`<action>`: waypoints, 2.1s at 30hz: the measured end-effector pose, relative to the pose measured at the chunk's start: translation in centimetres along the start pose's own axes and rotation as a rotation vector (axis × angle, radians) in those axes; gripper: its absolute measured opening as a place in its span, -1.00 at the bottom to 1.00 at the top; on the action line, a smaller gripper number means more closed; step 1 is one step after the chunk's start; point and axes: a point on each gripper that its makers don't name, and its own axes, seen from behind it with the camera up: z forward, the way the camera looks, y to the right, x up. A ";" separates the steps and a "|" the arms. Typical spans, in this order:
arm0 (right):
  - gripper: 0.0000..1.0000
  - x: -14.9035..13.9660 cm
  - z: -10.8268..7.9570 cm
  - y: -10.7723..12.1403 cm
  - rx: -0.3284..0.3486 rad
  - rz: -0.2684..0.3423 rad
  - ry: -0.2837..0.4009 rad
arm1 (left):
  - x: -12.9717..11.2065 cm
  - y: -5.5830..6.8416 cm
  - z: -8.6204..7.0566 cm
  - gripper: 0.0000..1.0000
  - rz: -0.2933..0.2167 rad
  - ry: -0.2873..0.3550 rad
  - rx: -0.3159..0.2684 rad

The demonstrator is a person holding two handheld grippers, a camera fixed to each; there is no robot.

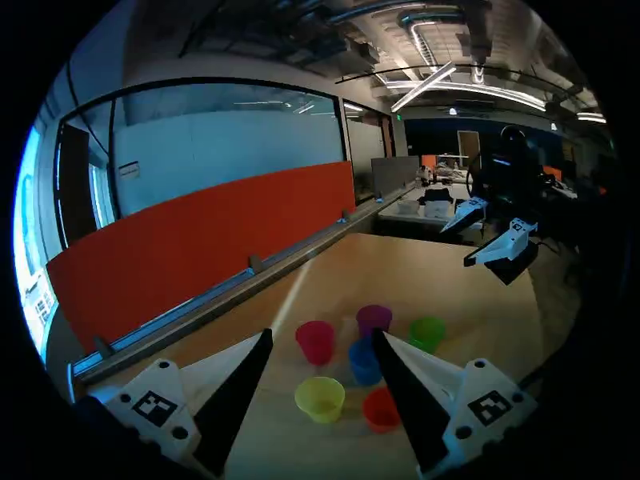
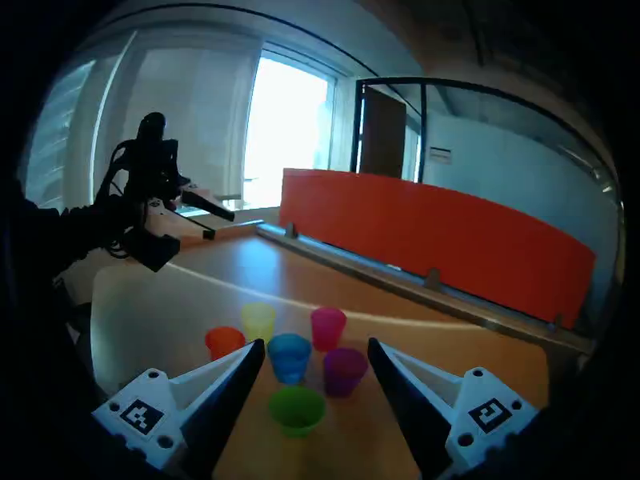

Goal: Pour water

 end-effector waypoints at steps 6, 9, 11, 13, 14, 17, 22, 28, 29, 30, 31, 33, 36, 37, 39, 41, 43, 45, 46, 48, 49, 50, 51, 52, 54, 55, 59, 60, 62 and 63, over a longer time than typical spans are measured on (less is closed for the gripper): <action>1.00 -0.7 0.5 -0.6 0.028 -0.013 -0.024 | 0.3 -0.3 0.9 0.82 0.008 -0.006 -0.009; 1.00 -1.4 0.8 -0.7 0.040 -0.014 -0.043 | 0.2 -0.5 1.3 0.82 0.012 -0.008 -0.011; 1.00 -2.0 0.9 -0.8 0.047 -0.012 -0.058 | 0.1 -0.6 1.5 0.82 0.015 -0.012 -0.011; 1.00 -2.6 1.2 -0.9 0.055 -0.011 -0.075 | -0.1 -0.7 1.7 0.82 0.017 -0.015 -0.010; 1.00 -2.9 1.3 -0.9 0.059 -0.010 -0.083 | -0.2 -0.7 1.8 0.82 0.017 -0.017 -0.010; 1.00 -4.1 1.6 -1.0 0.070 -0.007 -0.107 | -0.4 -0.8 2.0 0.82 0.015 -0.023 -0.010; 1.00 -6.3 2.3 -1.2 0.090 0.002 -0.151 | -0.8 -0.9 2.6 0.83 0.012 -0.035 -0.015; 1.00 -9.0 2.9 -1.7 0.115 0.018 -0.202 | -1.9 -0.6 3.4 0.83 0.023 -0.067 -0.031; 1.00 -9.3 3.0 -1.7 0.118 0.019 -0.209 | -2.0 -0.5 3.5 0.83 0.027 -0.069 -0.031; 1.00 -9.8 3.1 -1.8 0.121 0.020 -0.217 | -2.2 -0.5 3.6 0.83 0.031 -0.073 -0.032; 1.00 -10.1 3.1 -1.8 0.123 0.021 -0.222 | -2.3 -0.4 3.7 0.83 0.032 -0.074 -0.033; 1.00 -10.7 3.2 -1.9 0.128 0.023 -0.232 | -2.4 -0.3 3.9 0.83 0.034 -0.076 -0.035; 1.00 -11.5 3.3 -2.0 0.133 0.025 -0.246 | -2.6 -0.4 4.2 0.83 0.031 -0.078 -0.037; 1.00 -11.8 3.3 -2.0 0.133 0.025 -0.250 | -2.7 -0.4 4.2 0.83 0.031 -0.078 -0.037; 1.00 -12.3 3.4 -2.0 0.135 0.026 -0.258 | -2.8 -0.4 4.3 0.83 0.030 -0.080 -0.036; 0.99 -12.8 3.5 -2.0 0.136 0.024 -0.268 | -2.9 -0.5 4.4 0.83 0.031 -0.082 -0.033; 1.00 -13.3 3.6 -2.0 0.135 0.022 -0.278 | -3.0 -0.6 4.5 0.83 0.034 -0.084 -0.029; 1.00 -14.0 3.9 -1.9 0.134 0.020 -0.288 | -3.1 -0.7 4.6 0.83 0.038 -0.087 -0.026; 1.00 -14.3 4.0 -2.0 0.136 0.020 -0.294 | -3.2 -0.6 4.6 0.83 0.038 -0.088 -0.027; 1.00 -14.9 4.3 -2.0 0.140 0.022 -0.307 | -3.3 -0.6 4.7 0.83 0.038 -0.090 -0.029; 1.00 -15.2 4.4 -2.1 0.142 0.022 -0.312 | -3.3 -0.6 4.8 0.83 0.037 -0.091 -0.032; 1.00 -15.4 4.5 -2.1 0.143 0.022 -0.317 | -3.4 -0.5 4.8 0.83 0.037 -0.093 -0.034; 1.00 -15.7 4.7 -2.1 0.145 0.023 -0.322 | -3.4 -0.5 4.9 0.83 0.037 -0.094 -0.037; 1.00 -15.8 4.8 -2.1 0.145 0.022 -0.324 | -3.5 -0.4 4.9 0.83 0.037 -0.096 -0.039; 1.00 -16.2 5.2 -2.1 0.146 0.021 -0.328 | -3.7 -0.4 5.1 0.83 0.037 -0.099 -0.042; 1.00 -16.3 5.3 -2.1 0.148 0.021 -0.330 | -3.7 -0.4 5.1 0.83 0.037 -0.100 -0.043; 1.00 -16.8 6.0 -2.3 0.156 0.027 -0.338 | -4.0 -0.4 5.3 0.83 0.037 -0.105 -0.046; 1.00 -16.9 6.2 -2.3 0.159 0.029 -0.340 | -4.0 -0.4 5.4 0.83 0.037 -0.106 -0.046; 1.00 -17.0 6.5 -2.3 0.161 0.032 -0.338 | -4.1 -0.5 5.4 0.83 0.040 -0.108 -0.046; 1.00 -17.0 6.7 -2.4 0.162 0.034 -0.337 | -4.2 -0.5 5.5 0.83 0.041 -0.110 -0.046</action>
